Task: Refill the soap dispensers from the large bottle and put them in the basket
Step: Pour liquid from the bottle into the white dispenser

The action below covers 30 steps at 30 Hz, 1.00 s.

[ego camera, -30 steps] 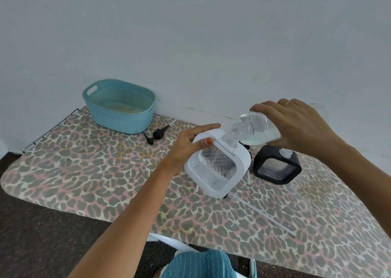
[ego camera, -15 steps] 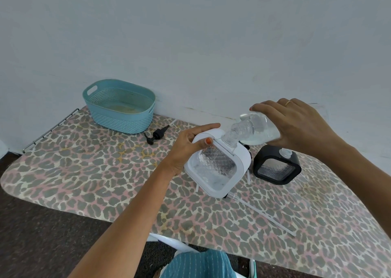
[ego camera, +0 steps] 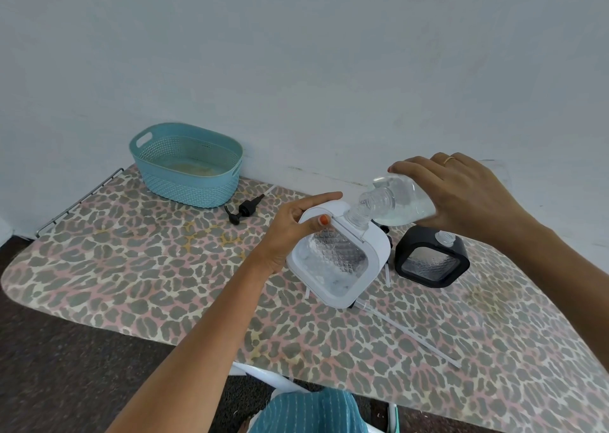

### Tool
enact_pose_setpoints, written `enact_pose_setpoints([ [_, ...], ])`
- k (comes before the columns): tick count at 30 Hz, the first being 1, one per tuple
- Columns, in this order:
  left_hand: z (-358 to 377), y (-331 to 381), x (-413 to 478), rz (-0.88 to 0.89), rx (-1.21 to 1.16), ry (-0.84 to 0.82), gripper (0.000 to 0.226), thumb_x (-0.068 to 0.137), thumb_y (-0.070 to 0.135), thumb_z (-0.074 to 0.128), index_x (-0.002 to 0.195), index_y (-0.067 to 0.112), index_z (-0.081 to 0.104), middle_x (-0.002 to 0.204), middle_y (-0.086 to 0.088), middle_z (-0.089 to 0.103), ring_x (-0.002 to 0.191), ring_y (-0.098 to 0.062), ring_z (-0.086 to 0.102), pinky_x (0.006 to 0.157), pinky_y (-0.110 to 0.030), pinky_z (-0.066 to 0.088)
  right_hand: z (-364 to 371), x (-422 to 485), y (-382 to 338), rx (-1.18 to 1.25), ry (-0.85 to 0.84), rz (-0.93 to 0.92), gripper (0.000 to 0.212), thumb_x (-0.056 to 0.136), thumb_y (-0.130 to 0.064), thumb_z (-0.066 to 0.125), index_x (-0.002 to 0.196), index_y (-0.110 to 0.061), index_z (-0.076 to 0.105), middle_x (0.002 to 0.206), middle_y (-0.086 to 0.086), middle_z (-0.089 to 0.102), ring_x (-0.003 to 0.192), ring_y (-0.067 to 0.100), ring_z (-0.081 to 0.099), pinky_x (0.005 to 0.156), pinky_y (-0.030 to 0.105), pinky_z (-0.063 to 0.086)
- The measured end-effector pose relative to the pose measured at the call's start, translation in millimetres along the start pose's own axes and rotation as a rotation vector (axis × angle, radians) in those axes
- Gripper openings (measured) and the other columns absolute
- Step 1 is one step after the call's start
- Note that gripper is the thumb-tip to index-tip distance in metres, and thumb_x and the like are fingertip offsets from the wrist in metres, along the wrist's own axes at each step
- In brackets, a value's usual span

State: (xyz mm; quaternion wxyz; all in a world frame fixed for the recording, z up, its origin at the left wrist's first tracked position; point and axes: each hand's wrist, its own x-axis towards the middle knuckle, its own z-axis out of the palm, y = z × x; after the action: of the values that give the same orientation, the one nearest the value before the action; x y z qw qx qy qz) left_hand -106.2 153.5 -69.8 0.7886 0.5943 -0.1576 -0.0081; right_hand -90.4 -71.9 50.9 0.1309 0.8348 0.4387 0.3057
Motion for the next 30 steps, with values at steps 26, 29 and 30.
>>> enact_pose_setpoints([
  [26, 2.1, 1.5, -0.8, -0.001, -0.011, 0.007, 0.069, 0.048, 0.062, 0.078, 0.105, 0.025, 0.067, 0.105, 0.008, 0.07, 0.101, -0.014, 0.062, 0.082, -0.022, 0.051, -0.6, 0.6, 1.5, -0.003, 0.003, -0.009, 0.086, 0.04, -0.025, 0.091, 0.112, -0.014, 0.044, 0.093, 0.01, 0.07, 0.06, 0.029, 0.062, 0.055, 0.029, 0.045],
  [29, 2.0, 1.5, -0.8, -0.001, -0.007, 0.01, 0.069, 0.048, 0.062, 0.078, 0.104, 0.023, 0.067, 0.104, 0.008, 0.07, 0.1, -0.013, 0.063, 0.081, -0.022, 0.052, -0.8, 1.1, 1.2, 0.001, 0.006, -0.01, 0.086, 0.041, -0.025, 0.091, 0.112, -0.014, 0.044, 0.093, 0.01, 0.07, 0.06, 0.03, 0.062, 0.055, 0.03, 0.046],
  [30, 1.8, 1.6, -0.7, -0.002, -0.005, 0.012, 0.07, 0.047, 0.062, 0.078, 0.104, 0.023, 0.067, 0.104, 0.008, 0.07, 0.1, -0.013, 0.063, 0.081, -0.022, 0.052, -0.9, 1.2, 1.3, 0.002, 0.005, -0.011, 0.086, 0.041, -0.025, 0.091, 0.112, -0.014, 0.044, 0.093, 0.01, 0.07, 0.06, 0.03, 0.063, 0.055, 0.03, 0.046],
])
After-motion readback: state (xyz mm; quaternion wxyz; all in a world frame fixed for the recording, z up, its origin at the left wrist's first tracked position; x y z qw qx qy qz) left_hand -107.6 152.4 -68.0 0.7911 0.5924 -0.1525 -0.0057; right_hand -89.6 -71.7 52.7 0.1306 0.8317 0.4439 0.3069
